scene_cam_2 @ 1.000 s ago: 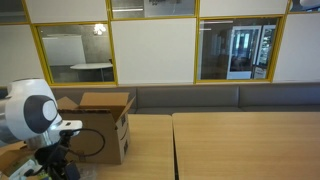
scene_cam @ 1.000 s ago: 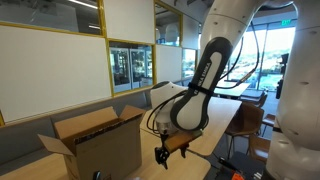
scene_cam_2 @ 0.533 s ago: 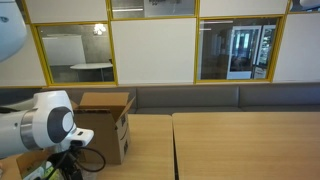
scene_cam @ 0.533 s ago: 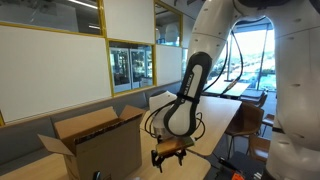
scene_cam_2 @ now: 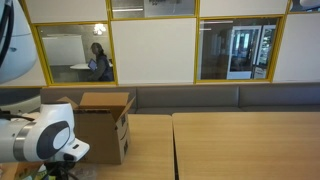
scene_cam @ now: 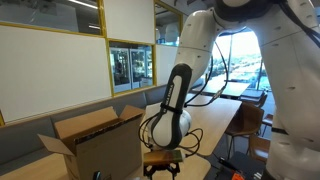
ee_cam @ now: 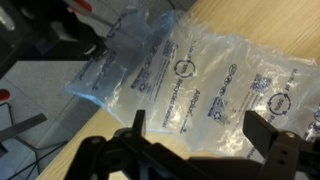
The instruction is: Pick up the objects from the table and put them in the box.
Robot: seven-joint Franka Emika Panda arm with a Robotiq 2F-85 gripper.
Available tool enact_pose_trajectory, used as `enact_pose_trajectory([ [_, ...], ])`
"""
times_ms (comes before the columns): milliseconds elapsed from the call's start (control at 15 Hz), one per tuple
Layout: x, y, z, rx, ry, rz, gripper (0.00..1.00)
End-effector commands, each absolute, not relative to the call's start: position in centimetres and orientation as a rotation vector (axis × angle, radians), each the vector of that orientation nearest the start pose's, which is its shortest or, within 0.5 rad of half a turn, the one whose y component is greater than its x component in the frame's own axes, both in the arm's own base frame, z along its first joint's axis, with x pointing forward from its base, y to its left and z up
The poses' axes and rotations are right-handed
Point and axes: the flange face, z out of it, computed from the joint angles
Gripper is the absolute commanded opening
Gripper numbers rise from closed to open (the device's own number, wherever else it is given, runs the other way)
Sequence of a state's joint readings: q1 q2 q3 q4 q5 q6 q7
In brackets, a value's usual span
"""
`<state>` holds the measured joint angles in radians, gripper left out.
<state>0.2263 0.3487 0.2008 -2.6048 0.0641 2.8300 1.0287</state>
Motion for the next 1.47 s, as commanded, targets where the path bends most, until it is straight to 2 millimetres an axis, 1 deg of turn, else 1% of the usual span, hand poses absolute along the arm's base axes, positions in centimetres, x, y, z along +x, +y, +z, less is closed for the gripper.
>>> enact_pose_trajectory([
  [0,37.0,19.7,10.3,-2.915,1.077,0.295,1.0],
  [267,35.8,20.3,8.5,-2.888,1.105,0.35,1.0],
  [533,35.2,19.7,6.9,-2.891,1.111,0.344,1.0],
  [867,35.0,18.8,4.0,-2.883,1.096,0.382,1.0],
  [1067,35.5,18.2,2.5,-2.874,1.088,0.408,1.0],
  [1200,36.3,17.5,1.7,-2.878,1.088,0.406,1.0],
  [1400,37.8,16.4,1.3,-2.888,1.098,0.375,1.0],
])
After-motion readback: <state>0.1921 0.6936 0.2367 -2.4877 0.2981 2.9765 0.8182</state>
